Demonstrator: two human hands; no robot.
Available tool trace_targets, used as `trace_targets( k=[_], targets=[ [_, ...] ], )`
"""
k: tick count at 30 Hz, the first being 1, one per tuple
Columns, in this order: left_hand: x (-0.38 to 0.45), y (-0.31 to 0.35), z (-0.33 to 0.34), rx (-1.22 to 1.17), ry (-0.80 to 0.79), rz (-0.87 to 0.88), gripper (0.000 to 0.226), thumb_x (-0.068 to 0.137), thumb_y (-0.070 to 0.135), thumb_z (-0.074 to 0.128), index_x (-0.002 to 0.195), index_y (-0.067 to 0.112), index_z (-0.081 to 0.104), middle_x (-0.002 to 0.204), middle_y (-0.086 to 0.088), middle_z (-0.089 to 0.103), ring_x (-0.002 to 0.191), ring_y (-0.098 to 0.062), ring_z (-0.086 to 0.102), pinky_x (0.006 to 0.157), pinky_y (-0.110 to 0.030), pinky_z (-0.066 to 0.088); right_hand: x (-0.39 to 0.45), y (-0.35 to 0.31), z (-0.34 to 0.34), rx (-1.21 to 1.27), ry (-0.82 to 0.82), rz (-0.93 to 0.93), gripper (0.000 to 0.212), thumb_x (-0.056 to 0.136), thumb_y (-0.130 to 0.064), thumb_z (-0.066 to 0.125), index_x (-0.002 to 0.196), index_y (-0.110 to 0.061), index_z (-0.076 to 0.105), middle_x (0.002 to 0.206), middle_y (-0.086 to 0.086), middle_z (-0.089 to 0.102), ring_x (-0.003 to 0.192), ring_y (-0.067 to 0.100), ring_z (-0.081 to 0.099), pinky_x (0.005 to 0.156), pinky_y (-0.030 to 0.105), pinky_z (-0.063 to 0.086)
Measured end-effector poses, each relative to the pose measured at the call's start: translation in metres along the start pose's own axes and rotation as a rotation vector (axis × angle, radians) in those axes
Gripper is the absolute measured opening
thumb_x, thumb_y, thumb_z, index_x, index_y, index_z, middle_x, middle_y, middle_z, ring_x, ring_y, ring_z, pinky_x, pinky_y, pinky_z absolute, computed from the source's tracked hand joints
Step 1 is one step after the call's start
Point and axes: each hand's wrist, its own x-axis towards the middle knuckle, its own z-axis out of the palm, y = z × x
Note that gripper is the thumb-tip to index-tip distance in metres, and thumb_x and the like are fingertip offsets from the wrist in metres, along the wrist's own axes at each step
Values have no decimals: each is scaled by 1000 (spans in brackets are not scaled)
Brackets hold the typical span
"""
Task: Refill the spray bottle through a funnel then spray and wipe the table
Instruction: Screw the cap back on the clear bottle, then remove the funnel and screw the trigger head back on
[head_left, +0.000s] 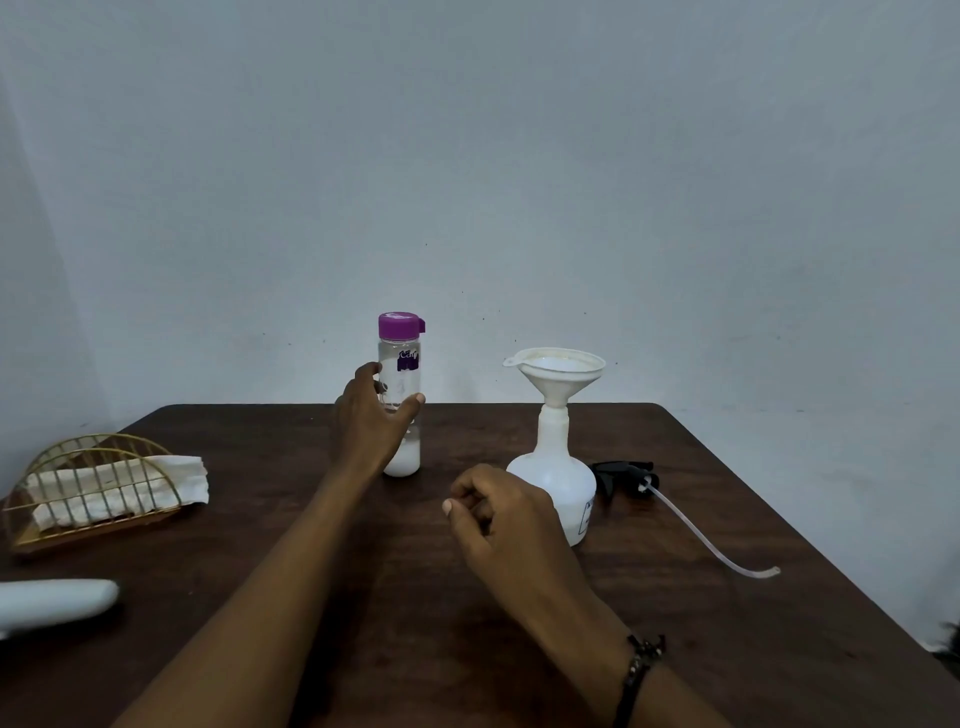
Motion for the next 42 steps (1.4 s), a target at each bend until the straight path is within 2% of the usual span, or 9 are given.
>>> trace_targets(
  k=[14,18,21,25,27,32,37,40,42],
  targets=[
    [-3,-4,2,-10,-4,-61,84,60,63,66,128,16,49,114,-8,64,103,-27,63,86,-48,54,0,0,-4,-2,44,-15,6,91,-28,63,89,-22,62,82,-11,64,75,8,62,68,25,53],
    [-8,5,-2,22,9,-75,84,74,58,70,138,11,43,127,-13,59,116,-32,57,94,-49,50,1,-1,-13,-3,102,-38,3,91,-25,64,91,-22,63,83,-10,64,75,6,62,67,24,54],
    [-12,19,-10,23,184,-17,70,84,54,65,137,12,44,129,-12,55,118,-32,50,92,-46,47,5,0,-25,-17,223,-57,5,91,-23,66,88,-21,62,80,-10,62,72,6,60,63,21,52],
    [-13,48,-21,-187,355,172,35,88,40,61,109,13,58,103,-5,60,88,-26,56,73,-43,49,11,5,-41,-4,407,-50,5,88,-21,66,88,-20,61,79,-10,60,67,6,58,58,20,48],
    [-17,66,-21,-249,332,263,20,90,30,60,91,10,60,87,-5,61,75,-23,56,65,-42,48,14,8,-47,25,463,-49,6,87,-21,65,91,-16,63,83,-7,60,68,6,59,58,20,48],
    [-37,113,-18,-411,156,281,33,96,24,58,70,3,64,64,0,65,60,-14,61,58,-31,47,17,12,-57,6,556,-63,17,87,-15,68,103,-11,64,96,-5,58,74,7,59,62,12,48],
    [-47,145,-15,-450,-153,136,44,97,39,55,72,4,67,57,7,64,50,-2,57,48,-16,43,20,21,-61,-6,614,16,40,87,-22,70,122,-15,53,119,1,56,107,19,57,83,41,55],
    [-44,149,-17,-407,-207,43,55,89,52,60,76,-2,62,60,-2,66,48,-10,55,52,-29,47,19,27,-60,0,519,130,51,87,-28,71,132,-17,48,128,-1,54,114,18,54,88,40,53],
    [-44,147,-17,-354,-189,36,54,85,50,65,76,-3,59,64,-9,67,47,-8,56,57,-35,50,19,30,-60,-2,424,189,56,88,-30,69,137,-18,45,133,-2,52,117,15,51,87,30,45]
  ],
)
